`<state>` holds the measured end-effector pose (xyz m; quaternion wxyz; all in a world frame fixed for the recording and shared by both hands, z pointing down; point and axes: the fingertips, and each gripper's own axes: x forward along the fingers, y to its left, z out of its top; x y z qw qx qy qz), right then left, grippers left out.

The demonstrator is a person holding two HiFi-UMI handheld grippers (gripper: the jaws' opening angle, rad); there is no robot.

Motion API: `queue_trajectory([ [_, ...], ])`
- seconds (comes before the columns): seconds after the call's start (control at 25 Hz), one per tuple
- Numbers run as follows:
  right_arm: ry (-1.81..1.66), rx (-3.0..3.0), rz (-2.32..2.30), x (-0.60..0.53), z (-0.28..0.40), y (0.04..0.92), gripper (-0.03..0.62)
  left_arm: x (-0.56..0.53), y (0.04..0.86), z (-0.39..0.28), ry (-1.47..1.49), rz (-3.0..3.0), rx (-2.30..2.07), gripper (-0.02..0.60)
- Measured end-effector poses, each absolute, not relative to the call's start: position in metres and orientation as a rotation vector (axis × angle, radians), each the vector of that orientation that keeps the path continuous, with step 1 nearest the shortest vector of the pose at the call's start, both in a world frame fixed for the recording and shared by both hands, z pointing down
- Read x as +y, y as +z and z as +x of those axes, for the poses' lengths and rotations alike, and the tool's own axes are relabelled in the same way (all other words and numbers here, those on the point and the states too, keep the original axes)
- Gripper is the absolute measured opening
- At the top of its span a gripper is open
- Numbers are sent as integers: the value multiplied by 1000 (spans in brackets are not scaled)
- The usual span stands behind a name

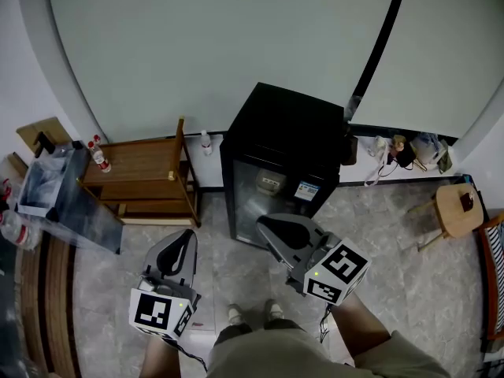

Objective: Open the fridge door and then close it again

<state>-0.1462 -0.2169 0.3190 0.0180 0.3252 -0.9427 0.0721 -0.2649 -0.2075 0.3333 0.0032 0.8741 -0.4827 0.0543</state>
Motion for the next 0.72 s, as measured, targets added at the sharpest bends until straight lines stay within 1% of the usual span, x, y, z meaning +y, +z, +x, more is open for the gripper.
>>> queue_trajectory([
  [0.16,131,-2919,964,-239,-145,307,0,-219,329,-260,181,2744,-1525,8],
  [0.2,109,-2912,957,-246,-145,305,15,-223,327,-259,182,2747,-1529,8],
  [0.24,88,-2901,948,-253,-145,304,92,-226,326,-257,183,2750,-1533,8],
  [0.28,67,-2886,938,-261,-145,303,125,-230,325,-256,184,2754,-1538,8],
  [0.36,30,-2854,918,-276,-146,304,158,-238,322,-255,183,2762,-1547,8],
  [0.56,-7,-2811,894,-316,-149,309,184,-259,317,-254,173,2780,-1564,8],
  [0.72,68,-2822,834,-350,-157,318,200,-275,320,-249,205,2811,-1558,8],
])
